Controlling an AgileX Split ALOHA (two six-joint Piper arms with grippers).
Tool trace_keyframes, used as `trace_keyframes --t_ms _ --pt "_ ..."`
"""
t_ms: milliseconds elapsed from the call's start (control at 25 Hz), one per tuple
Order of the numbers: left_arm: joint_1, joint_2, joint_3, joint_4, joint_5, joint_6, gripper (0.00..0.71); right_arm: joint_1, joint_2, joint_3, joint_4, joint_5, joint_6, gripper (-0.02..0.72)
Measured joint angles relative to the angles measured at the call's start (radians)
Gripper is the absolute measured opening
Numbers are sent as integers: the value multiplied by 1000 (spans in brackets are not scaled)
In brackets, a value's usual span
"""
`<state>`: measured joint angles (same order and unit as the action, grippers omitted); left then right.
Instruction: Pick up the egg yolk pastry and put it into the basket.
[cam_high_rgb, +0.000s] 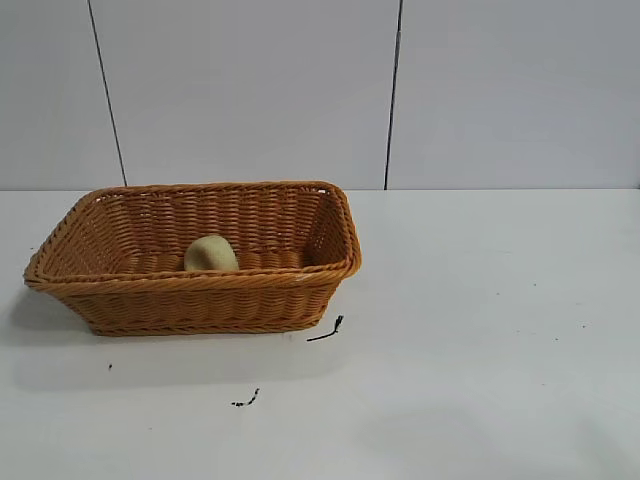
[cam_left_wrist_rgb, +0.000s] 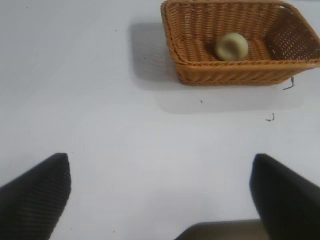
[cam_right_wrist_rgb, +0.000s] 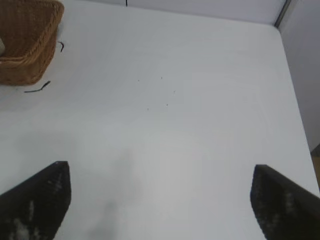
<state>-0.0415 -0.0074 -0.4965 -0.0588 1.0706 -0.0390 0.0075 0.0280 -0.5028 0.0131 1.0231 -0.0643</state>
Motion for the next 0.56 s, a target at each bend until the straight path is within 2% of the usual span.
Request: trace_keyframes --t_ms 560 --pt "0 0 0 0 0 0 695 0 -32 5 -6 0 5 677"
